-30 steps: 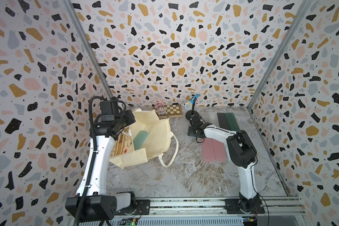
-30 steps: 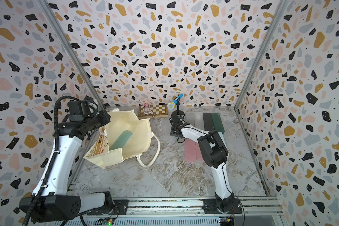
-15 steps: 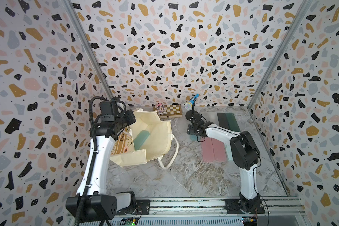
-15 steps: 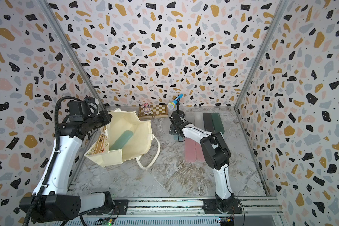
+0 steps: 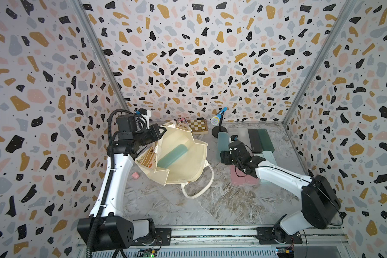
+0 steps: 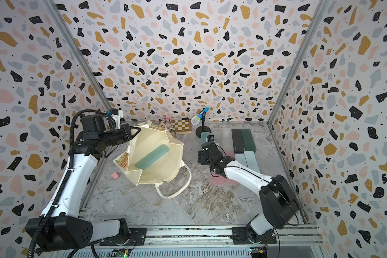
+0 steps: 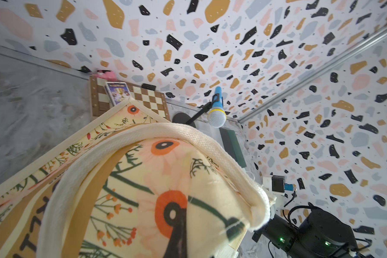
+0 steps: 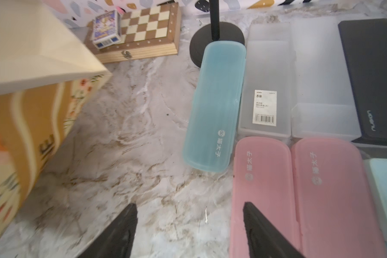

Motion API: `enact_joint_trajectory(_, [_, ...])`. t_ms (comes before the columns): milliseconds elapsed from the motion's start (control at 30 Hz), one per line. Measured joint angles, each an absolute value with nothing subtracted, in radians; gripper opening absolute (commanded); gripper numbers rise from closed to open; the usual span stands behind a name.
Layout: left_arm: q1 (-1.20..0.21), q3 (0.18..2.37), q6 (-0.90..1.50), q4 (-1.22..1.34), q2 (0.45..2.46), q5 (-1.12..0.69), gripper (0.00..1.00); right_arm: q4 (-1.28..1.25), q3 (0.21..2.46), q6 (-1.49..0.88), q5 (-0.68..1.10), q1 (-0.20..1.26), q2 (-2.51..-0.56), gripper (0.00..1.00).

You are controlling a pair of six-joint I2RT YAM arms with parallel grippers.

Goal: Take out the pencil case from the canvas bag
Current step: Pick up the pencil case from the canvas bag.

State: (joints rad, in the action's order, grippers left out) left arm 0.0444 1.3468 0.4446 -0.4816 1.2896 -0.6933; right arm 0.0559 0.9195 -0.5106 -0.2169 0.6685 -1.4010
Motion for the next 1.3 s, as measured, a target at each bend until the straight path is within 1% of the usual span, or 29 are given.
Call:
enact_joint_trajectory(133, [-0.027,1.346,0.407,-0.499,1.291,-0.719,0.00,-0.004,0.793,-0.456,-0.155,0.671,-1.163,0.74])
enact_joint_trajectory(200, [-0.070,1.346,0.379,-0.514,1.292,-0.722,0.00,-0.036,0.754,-0.417,-0.112,0.686,-1.053,0.70])
enact_joint_trajectory(300, [-0.125,1.347,0.342,-0.531,1.293,-0.724,0.00,-0.062,0.737,-0.353,-0.047,0.762,-0.935,0.64])
enact_joint_trajectory(400, [-0.159,1.353,0.312,-0.556,1.303,-0.725,0.00,-0.087,0.740,-0.292,0.013,0.865,-0.893,0.61])
enact_joint_trajectory(533, [-0.171,1.355,0.295,-0.563,1.325,-0.724,0.00,-0.086,0.791,-0.215,0.102,0.969,-0.981,0.57])
enact_joint_trajectory(633, [-0.173,1.356,0.284,-0.565,1.329,-0.718,0.00,-0.078,0.859,-0.168,0.131,1.031,-1.128,0.56])
enact_joint_trajectory(800, [-0.175,1.360,0.274,-0.570,1.329,-0.698,0.00,-0.053,0.962,-0.133,0.122,1.096,-1.353,0.54])
enact_joint_trajectory(1033, [-0.185,1.365,0.272,-0.574,1.328,-0.662,0.00,-0.025,1.093,-0.163,0.044,1.083,-1.617,0.53])
enact_joint_trajectory(1300, [-0.188,1.369,0.262,-0.575,1.321,-0.604,0.00,-0.013,1.136,-0.241,0.025,1.008,-1.760,0.53])
